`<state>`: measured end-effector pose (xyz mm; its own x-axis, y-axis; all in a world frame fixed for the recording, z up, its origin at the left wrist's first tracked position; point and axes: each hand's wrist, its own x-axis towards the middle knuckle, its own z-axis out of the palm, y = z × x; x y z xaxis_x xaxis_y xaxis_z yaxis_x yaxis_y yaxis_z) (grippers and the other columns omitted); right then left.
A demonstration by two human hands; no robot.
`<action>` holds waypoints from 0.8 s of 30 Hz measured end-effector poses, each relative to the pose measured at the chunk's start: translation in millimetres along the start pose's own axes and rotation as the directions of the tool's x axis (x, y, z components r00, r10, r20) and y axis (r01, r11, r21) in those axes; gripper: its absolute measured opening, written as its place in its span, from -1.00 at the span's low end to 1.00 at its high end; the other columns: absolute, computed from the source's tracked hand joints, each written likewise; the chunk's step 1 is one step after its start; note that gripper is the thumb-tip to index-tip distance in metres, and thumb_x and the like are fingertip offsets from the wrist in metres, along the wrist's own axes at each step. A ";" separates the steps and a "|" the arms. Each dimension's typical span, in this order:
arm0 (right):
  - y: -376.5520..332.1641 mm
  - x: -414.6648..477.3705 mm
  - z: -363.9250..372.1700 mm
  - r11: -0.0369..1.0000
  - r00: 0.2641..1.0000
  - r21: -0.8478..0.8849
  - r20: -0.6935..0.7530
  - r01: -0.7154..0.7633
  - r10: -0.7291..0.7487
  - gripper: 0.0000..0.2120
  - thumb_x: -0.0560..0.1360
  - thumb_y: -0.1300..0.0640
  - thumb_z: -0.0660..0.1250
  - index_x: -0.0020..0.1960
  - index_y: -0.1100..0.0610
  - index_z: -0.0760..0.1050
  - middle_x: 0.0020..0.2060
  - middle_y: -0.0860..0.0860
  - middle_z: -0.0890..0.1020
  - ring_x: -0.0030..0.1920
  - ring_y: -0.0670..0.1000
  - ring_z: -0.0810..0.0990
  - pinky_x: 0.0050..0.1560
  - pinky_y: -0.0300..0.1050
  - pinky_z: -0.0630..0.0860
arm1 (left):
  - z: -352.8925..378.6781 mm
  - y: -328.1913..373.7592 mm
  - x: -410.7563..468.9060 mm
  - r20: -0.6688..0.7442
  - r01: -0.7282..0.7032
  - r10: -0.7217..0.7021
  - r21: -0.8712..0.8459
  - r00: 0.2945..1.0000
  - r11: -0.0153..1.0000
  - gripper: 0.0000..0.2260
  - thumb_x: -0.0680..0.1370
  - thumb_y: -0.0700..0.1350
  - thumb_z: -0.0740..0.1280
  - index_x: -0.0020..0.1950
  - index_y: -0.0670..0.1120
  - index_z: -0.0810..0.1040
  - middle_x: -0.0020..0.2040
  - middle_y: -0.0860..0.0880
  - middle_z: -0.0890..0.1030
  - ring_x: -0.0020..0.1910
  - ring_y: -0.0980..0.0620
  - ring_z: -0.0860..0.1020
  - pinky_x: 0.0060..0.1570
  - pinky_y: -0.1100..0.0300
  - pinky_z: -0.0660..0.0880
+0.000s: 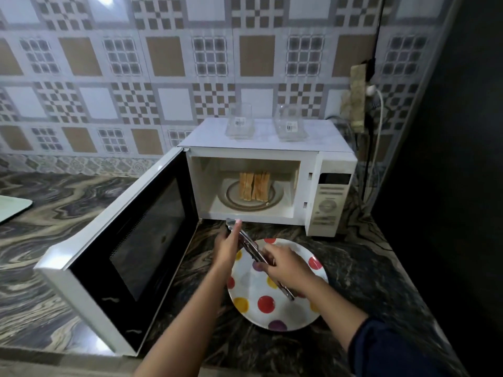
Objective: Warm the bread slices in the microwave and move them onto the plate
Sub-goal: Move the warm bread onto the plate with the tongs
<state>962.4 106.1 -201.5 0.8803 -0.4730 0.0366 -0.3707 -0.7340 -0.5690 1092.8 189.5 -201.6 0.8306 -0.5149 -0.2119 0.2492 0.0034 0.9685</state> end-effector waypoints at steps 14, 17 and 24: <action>-22.0 17.2 -14.2 0.984 0.993 0.178 -0.113 0.001 0.019 -0.76 0.57 0.00 0.20 0.06 0.14 0.50 -0.14 -0.04 0.44 -0.07 0.00 0.48 -0.10 -0.17 0.39 | -0.5 45.5 -20.9 0.122 -0.055 0.091 -0.270 0.988 0.961 -0.88 0.56 -0.23 0.27 -0.03 -0.25 0.56 -0.21 -0.16 0.59 -0.29 -0.02 0.58 -0.25 0.19 0.56; -16.7 14.4 -14.1 0.987 0.995 0.160 -0.091 -0.034 0.049 -0.72 0.56 -0.05 0.20 -0.01 0.15 0.53 -0.18 -0.03 0.42 -0.11 -0.01 0.46 -0.14 -0.18 0.35 | -6.1 52.2 -18.5 0.112 -0.035 0.074 -0.322 0.991 0.946 -0.91 0.56 -0.23 0.28 -0.09 -0.20 0.57 -0.21 -0.14 0.60 -0.28 -0.01 0.57 -0.34 0.22 0.55; -1.1 -0.4 -26.9 0.933 0.978 0.344 0.203 -0.107 0.037 -0.68 0.52 -0.19 0.21 -0.12 0.05 0.54 -0.29 -0.03 0.53 -0.25 -0.06 0.50 -0.23 -0.19 0.41 | -21.6 66.9 -5.9 0.045 -0.005 0.033 -0.513 0.998 0.858 -0.84 0.57 -0.30 0.22 0.13 -0.23 0.48 -0.12 -0.11 0.60 -0.19 0.04 0.60 -0.32 0.28 0.60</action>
<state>954.5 94.0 -178.8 0.9076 -0.3912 -0.1523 -0.3381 -0.4663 -0.8174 1115.3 211.3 -138.4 0.8150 -0.5528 -0.1741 0.4655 0.4455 0.7647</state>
